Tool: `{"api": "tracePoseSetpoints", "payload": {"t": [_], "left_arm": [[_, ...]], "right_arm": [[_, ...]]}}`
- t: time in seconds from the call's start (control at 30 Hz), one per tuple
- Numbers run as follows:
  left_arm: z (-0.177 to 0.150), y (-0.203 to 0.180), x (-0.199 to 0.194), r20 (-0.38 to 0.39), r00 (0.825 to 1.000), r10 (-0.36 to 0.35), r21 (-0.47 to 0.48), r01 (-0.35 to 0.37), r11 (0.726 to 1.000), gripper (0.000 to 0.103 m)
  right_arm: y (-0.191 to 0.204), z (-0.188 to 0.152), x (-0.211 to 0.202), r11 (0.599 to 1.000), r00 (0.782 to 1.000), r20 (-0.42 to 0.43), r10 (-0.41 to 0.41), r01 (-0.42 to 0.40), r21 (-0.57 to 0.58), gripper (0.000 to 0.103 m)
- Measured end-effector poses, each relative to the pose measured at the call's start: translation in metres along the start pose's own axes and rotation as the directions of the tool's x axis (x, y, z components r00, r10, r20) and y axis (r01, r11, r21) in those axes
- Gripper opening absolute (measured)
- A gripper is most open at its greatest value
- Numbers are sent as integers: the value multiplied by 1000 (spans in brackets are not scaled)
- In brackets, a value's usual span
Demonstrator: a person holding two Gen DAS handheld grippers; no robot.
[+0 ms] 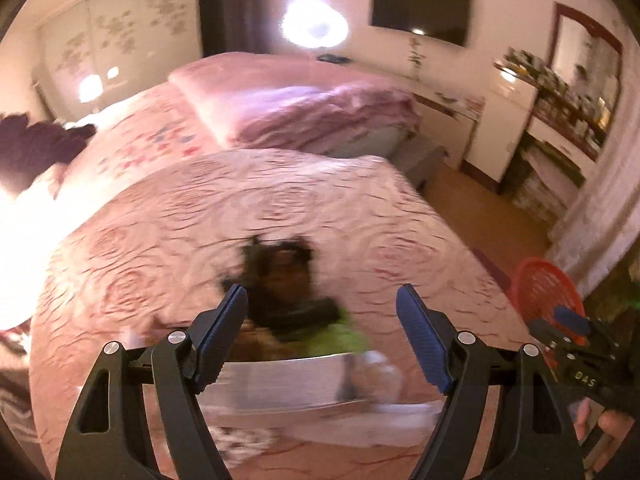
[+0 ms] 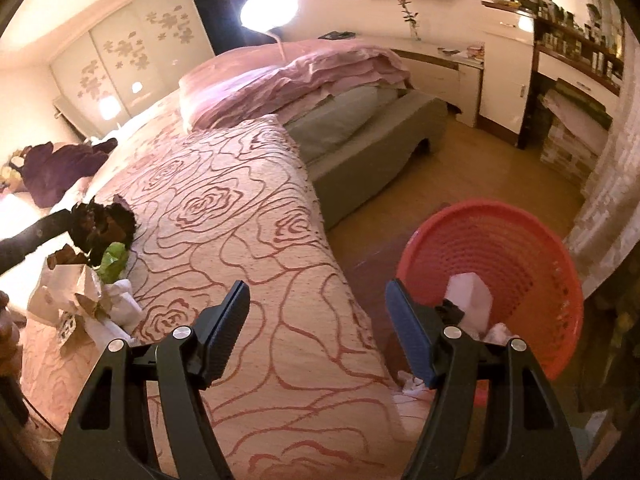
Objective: Collect trash
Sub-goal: 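Move both tools back toward the trash pile on the bed, then grasp the white tissue with the left tool while the right tool grasps the white carton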
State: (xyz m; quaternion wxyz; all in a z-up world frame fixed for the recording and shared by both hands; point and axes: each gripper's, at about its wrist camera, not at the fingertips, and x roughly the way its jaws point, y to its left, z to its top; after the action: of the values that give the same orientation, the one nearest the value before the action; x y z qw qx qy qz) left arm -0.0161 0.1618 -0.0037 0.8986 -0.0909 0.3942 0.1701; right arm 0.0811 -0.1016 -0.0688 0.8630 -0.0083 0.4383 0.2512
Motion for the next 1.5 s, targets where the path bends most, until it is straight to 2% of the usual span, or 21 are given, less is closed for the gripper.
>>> {"api": "tracePoseSetpoints", "payload": {"t": [0.17,0.33,0.47,0.77,0.9,0.97,1.07,1.33,1.5], "left_arm": [[-2,48,-6,-10,998,58,-91,-59,994,74],[-10,71,-12,-15,995,97,-126,-98,987,74],[-16,87,-21,-13,992,122,-145,-122,982,74],[-28,135,-38,-13,985,175,-218,-173,960,74],[-35,146,-45,-14,984,179,-236,-178,955,74],[-40,150,-46,-17,984,177,-238,-176,955,74],[-49,151,-44,-26,987,158,-231,-160,960,74],[-71,146,-27,-71,993,95,-212,-108,971,74],[-76,148,-20,-83,994,76,-230,-94,969,73]], "right_arm": [[16,-1,4,998,999,-12,41,-42,-36,68],[46,1,8,989,995,-22,102,-104,-102,68],[78,6,7,965,983,-34,178,-181,-189,68],[159,12,4,855,941,-72,332,-332,-398,68],[185,11,7,806,925,-110,363,-371,-461,68],[192,11,10,791,918,-133,373,-390,-472,72],[204,8,12,766,918,-145,370,-390,-512,77],[226,1,18,680,918,-173,358,-383,-626,77],[239,-1,31,630,920,-199,338,-379,-678,77]]}}
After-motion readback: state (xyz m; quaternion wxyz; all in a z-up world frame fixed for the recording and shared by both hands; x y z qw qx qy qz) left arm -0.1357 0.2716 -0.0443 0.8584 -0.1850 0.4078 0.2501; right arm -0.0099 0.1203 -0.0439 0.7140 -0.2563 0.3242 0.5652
